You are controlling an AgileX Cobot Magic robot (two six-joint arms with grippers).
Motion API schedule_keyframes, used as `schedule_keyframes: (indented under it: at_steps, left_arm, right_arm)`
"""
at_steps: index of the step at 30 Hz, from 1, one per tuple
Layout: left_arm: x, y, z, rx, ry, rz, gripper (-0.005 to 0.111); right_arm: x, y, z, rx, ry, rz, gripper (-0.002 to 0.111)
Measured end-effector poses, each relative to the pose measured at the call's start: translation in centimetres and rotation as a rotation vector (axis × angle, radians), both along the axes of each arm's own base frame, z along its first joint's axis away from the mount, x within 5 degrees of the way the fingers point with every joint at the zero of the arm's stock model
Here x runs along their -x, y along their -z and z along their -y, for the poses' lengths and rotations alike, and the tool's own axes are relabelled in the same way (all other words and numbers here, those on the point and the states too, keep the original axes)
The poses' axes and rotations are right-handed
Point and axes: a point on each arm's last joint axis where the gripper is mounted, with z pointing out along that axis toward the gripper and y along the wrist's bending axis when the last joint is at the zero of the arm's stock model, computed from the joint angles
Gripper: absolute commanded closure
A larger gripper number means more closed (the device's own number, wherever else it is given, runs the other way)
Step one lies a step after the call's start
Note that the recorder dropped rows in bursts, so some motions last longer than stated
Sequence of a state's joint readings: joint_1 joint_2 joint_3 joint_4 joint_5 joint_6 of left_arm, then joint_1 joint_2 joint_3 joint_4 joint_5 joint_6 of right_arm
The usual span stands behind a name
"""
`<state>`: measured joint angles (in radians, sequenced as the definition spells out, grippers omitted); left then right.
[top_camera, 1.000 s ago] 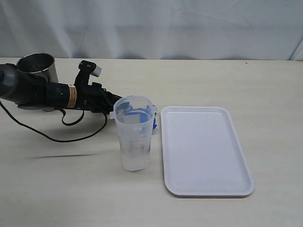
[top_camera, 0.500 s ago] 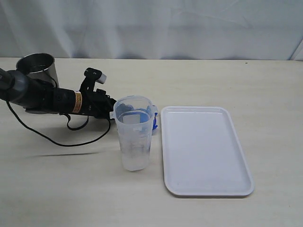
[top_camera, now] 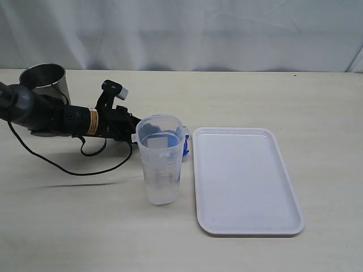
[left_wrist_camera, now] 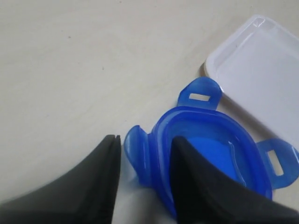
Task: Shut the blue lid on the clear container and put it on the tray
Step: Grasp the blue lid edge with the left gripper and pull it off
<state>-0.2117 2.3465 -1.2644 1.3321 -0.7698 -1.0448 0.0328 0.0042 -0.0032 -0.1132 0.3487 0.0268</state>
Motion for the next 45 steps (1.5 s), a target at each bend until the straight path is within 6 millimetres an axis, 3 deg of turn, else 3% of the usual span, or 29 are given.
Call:
schedule_keyframes:
  at_steps: [11,27,35,45]
  left_arm:
    - [-0.2,0.2,-0.2,-0.03,-0.017,0.002,0.107]
    - [-0.2,0.0,-0.6,-0.104,-0.034,-0.014,0.107]
    - [1.1,-1.7,-5.0,-0.194,-0.14,-0.023,0.107]
    - [4.4,-4.7,-6.6,-0.315,-0.22,-0.007,0.107]
  right_arm:
    - [0.0,0.0,0.0,0.0,0.0,0.0,0.104]
    - [0.0,0.0,0.0,0.0,0.0,0.0,0.104]
    - [0.0,0.0,0.0,0.0,0.0,0.0,0.104]
    - [0.0,0.0,0.0,0.0,0.0,0.0,0.104]
